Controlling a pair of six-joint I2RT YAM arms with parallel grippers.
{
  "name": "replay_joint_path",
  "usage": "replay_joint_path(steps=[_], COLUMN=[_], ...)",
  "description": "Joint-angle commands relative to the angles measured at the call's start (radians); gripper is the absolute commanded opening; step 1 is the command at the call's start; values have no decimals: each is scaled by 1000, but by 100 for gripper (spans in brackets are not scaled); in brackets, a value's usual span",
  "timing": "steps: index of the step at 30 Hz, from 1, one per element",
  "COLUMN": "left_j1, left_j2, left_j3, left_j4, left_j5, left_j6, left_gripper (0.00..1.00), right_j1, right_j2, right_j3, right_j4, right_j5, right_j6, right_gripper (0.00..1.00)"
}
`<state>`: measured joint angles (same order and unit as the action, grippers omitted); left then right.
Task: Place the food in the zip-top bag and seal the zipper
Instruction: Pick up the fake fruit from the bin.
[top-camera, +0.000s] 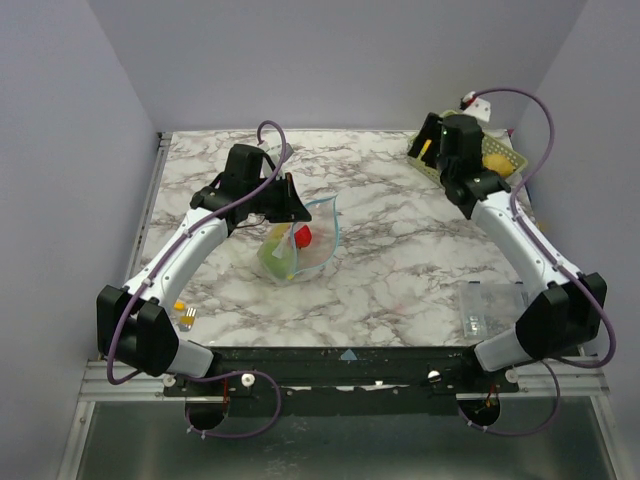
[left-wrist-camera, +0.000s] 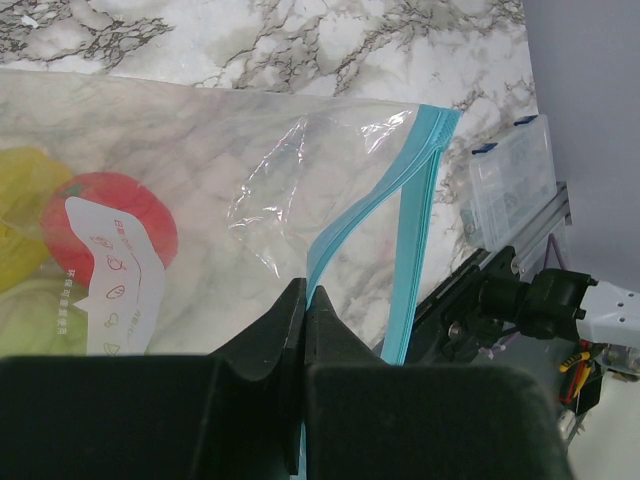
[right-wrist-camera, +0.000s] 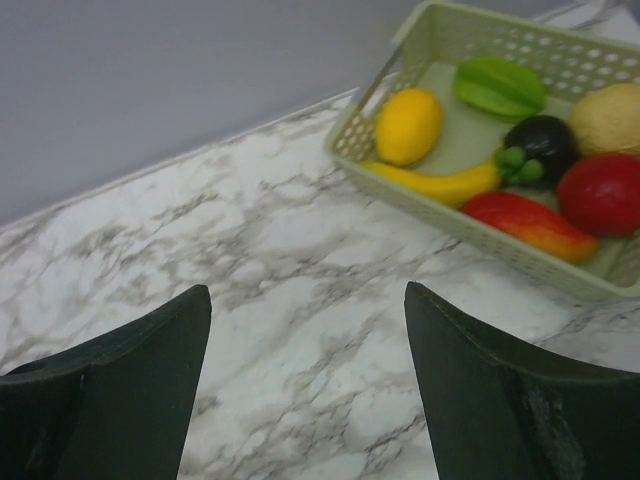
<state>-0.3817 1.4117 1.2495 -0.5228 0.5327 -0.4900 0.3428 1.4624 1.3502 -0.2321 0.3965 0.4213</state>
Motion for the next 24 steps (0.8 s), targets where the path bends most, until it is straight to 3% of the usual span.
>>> replay_joint_path(steps=[1, 5, 14, 24], left_j1=[-2, -4, -4, -5], left_j2=[-27, -23, -15, -1], left_j3=[25, 23, 22, 24], left_j4=[2, 5, 9, 10], left_j5=[29, 36, 53, 65], left_j6=[-1, -3, -9, -10], left_gripper=[0, 0, 0, 0], right_j1=[-148, -225, -323, -374], right_j2=[138, 307, 649, 836], right_j3=[89, 217, 514, 613], right_j4=[-16, -23, -103, -113], right_j5=[117, 196, 187, 191], right_j6=[32, 23, -24, -47], right_gripper=[80, 80, 79, 79])
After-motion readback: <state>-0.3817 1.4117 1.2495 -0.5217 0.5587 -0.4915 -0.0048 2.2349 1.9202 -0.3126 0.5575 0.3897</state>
